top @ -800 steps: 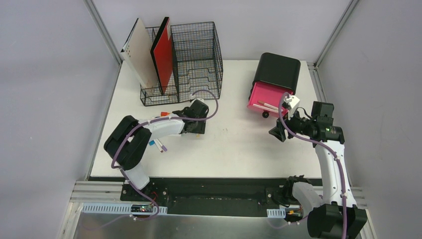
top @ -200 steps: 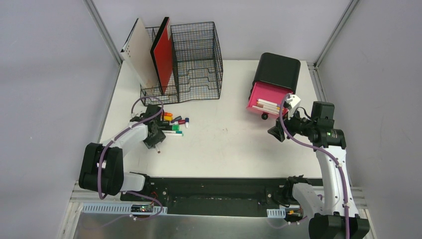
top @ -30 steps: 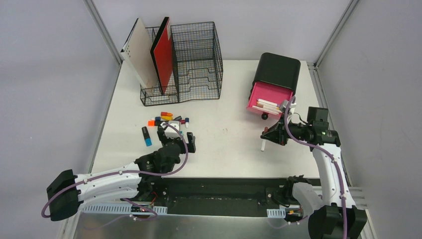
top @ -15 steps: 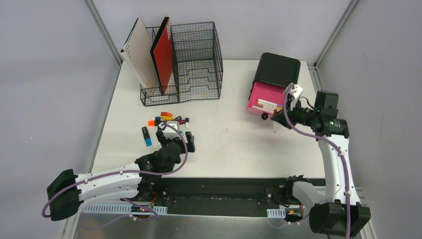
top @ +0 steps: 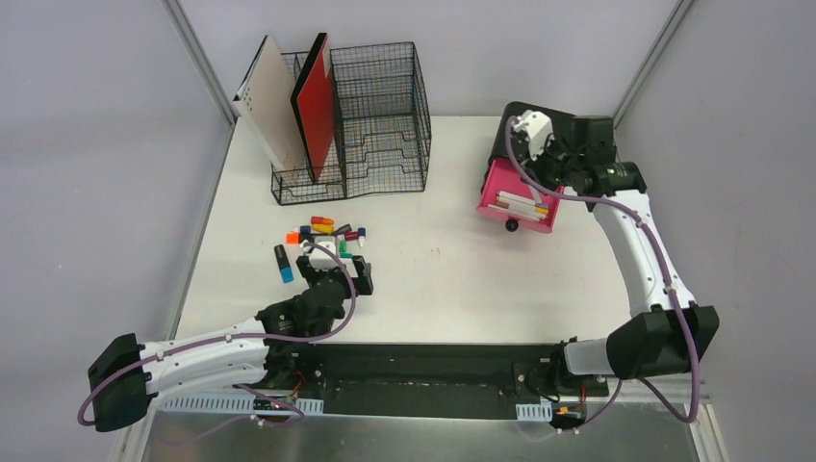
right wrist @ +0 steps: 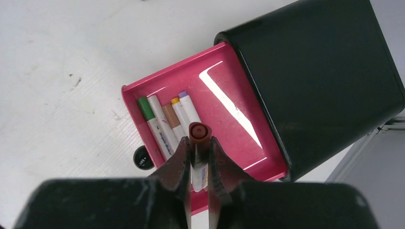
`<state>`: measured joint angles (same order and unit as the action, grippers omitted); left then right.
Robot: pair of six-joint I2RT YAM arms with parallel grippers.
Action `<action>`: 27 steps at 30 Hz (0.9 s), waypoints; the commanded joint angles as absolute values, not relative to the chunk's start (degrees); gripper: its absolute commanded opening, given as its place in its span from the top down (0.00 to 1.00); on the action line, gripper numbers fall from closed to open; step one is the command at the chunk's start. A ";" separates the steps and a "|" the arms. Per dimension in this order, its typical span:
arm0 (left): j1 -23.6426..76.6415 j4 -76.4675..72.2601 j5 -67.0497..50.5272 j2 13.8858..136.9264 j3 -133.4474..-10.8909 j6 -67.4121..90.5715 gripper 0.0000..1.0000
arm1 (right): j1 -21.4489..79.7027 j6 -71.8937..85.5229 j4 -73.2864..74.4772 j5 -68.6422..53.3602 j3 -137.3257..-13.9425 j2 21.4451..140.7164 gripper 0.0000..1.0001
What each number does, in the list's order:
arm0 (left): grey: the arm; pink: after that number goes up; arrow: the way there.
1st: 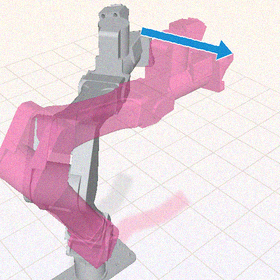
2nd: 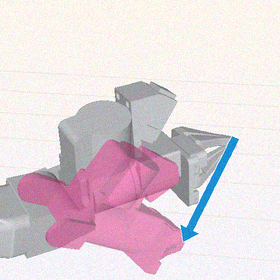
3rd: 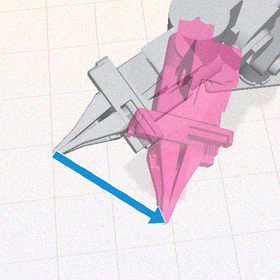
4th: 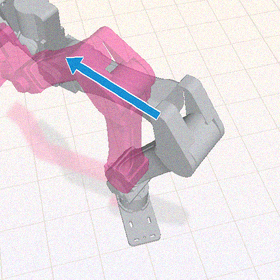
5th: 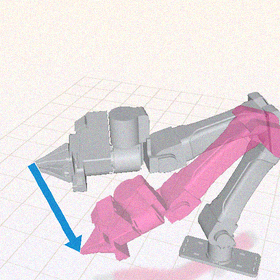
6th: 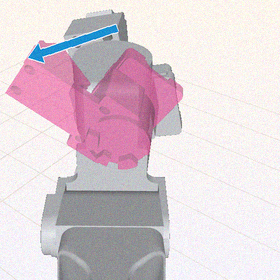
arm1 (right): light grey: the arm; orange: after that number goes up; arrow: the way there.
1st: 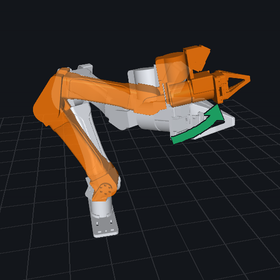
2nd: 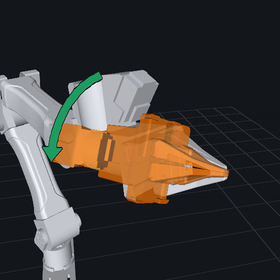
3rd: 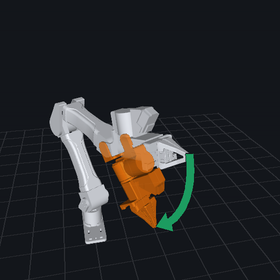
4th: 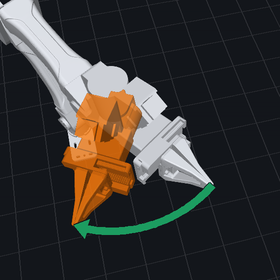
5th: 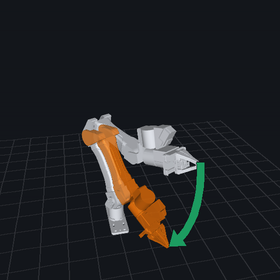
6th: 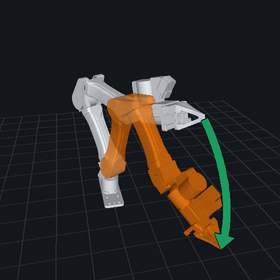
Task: Organize the desk
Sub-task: Place the stationery in the drawer.
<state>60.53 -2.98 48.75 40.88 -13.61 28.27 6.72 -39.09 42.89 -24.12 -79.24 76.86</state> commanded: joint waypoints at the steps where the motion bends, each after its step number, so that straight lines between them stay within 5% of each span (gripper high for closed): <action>1: 60.21 -3.17 50.14 40.51 -13.43 29.79 0.06 | 10.66 -41.52 40.37 -12.00 -82.79 80.26 1.00; 11: 60.26 -3.16 50.26 41.10 -13.69 29.97 0.06 | 12.71 -44.97 37.25 -2.35 -81.72 84.82 0.82; 19: 60.24 -2.99 50.31 41.53 -13.96 30.01 0.06 | 12.80 -42.70 36.22 -1.78 -81.32 86.51 0.48; 27: 60.24 -2.99 50.22 41.84 -14.15 29.97 0.04 | 12.17 -34.96 38.69 -11.15 -79.42 79.81 0.40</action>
<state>60.53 -2.52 49.41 41.63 -13.61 29.39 12.51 -40.51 38.74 -4.80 -80.20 86.37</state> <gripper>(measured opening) 0.954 0.585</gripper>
